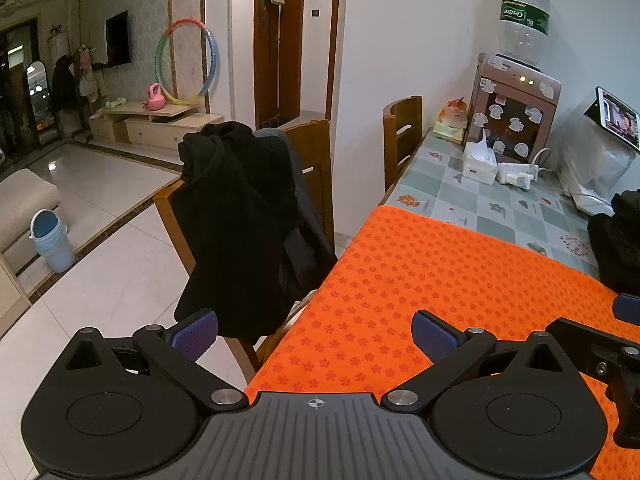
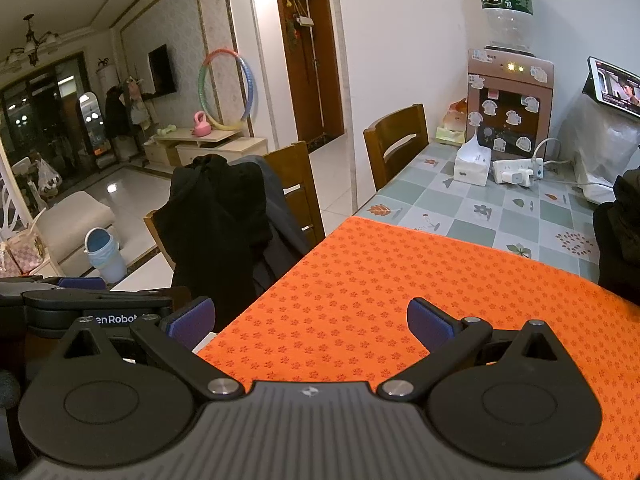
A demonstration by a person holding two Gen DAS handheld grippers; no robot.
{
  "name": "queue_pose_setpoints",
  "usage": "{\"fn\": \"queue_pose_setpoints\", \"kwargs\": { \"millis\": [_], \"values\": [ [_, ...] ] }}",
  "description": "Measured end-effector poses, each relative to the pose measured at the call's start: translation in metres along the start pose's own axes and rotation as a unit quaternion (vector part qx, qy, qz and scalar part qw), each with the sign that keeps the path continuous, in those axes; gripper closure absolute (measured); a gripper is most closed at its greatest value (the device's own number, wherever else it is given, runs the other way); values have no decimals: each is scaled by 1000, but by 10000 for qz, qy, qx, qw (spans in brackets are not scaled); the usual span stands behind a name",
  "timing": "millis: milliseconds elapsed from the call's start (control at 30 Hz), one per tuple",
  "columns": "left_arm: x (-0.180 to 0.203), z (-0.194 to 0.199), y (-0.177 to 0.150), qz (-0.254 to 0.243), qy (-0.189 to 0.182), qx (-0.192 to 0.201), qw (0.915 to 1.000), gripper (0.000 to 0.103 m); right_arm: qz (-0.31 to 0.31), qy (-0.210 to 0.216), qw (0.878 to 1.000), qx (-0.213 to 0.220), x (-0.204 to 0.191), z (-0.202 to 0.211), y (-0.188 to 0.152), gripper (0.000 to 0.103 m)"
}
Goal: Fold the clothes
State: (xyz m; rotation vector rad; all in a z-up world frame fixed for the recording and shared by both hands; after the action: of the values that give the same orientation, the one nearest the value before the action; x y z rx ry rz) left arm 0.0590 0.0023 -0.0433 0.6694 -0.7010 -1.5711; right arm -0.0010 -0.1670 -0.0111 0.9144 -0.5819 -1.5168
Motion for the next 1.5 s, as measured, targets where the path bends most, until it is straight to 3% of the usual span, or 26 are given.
{"fn": "queue_pose_setpoints", "kwargs": {
  "millis": [233, 367, 700, 867, 1167, 1333, 1400, 1500],
  "values": [
    [-14, -16, 11, -94, 53, 32, 9999, 0, -108, -99, 9999, 23, 8, 0, 2, 0],
    [-41, -37, 31, -118, 358, 162, 9992, 0, -174, -322, 9993, 58, 24, -1, 5, 0],
    [-101, -130, 92, -127, 596, 21, 9981, 0, -609, -883, 9941, -139, 74, -7, -1, 0],
    [-116, -177, 119, -5, 366, -227, 9991, 0, -860, -1041, 9905, -256, 87, -14, -7, 0],
    [-142, -252, 153, -62, 930, -343, 9951, 2, -1285, -1187, 9835, -453, 103, -31, -14, 0],
    [-153, -279, 162, 119, 836, -561, 9948, 7, -1414, -1244, 9808, -500, 109, -39, -14, 0],
    [-155, -287, 161, 200, 712, -695, 9948, 21, -1449, -1263, 9800, -512, 111, -41, -14, 0],
    [-161, -292, 158, 377, 594, -739, 9948, 29, -1481, -1299, 9791, -509, 113, -40, -14, 0]
  ]
}}
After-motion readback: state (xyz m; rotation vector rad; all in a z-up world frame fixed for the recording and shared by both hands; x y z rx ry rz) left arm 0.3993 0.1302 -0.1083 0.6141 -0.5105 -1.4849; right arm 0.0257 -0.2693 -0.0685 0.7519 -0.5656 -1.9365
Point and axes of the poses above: each gripper's, at about its wrist camera, not at the fingertips, and z roughly against the way its jaws point, x to its right, y to its top, the point moved 4 cm from there along -z, roughly the way its jaws point, and after that the axes turned 4 degrees about -z, right-handed, at the moved point
